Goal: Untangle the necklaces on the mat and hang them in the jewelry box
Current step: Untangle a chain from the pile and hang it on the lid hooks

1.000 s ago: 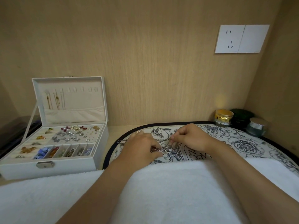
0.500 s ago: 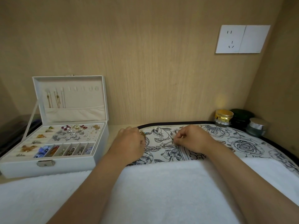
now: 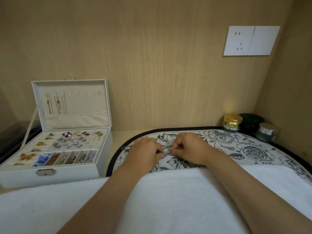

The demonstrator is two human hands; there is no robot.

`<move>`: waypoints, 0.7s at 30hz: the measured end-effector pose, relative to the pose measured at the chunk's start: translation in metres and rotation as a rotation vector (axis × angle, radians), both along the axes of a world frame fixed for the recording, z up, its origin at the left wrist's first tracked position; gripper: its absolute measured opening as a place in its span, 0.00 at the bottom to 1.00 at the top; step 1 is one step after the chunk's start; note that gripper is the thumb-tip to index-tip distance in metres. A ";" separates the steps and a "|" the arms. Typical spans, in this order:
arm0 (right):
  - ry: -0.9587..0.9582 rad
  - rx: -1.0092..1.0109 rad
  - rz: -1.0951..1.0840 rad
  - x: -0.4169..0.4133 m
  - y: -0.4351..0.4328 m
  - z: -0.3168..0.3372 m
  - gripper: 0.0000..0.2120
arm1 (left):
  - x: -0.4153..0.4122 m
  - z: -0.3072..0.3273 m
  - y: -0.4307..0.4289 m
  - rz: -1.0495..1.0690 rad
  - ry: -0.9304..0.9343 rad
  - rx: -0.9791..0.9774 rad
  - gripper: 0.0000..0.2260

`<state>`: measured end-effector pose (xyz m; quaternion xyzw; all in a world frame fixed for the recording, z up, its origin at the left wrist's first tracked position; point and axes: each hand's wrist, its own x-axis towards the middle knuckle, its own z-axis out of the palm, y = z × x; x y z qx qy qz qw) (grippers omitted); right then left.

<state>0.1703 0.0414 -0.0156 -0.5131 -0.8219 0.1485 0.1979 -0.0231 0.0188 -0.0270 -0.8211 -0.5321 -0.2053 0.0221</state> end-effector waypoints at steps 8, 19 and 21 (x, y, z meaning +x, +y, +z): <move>0.496 -0.205 0.037 -0.006 -0.006 0.003 0.07 | 0.001 0.009 -0.005 0.022 -0.629 -0.125 0.03; 0.560 -0.330 0.117 -0.008 -0.013 0.017 0.18 | -0.004 0.023 -0.004 -0.010 -0.882 -0.462 0.07; 0.550 -0.344 0.106 -0.007 -0.013 0.016 0.19 | -0.006 0.024 -0.005 -0.003 -0.805 -0.445 0.04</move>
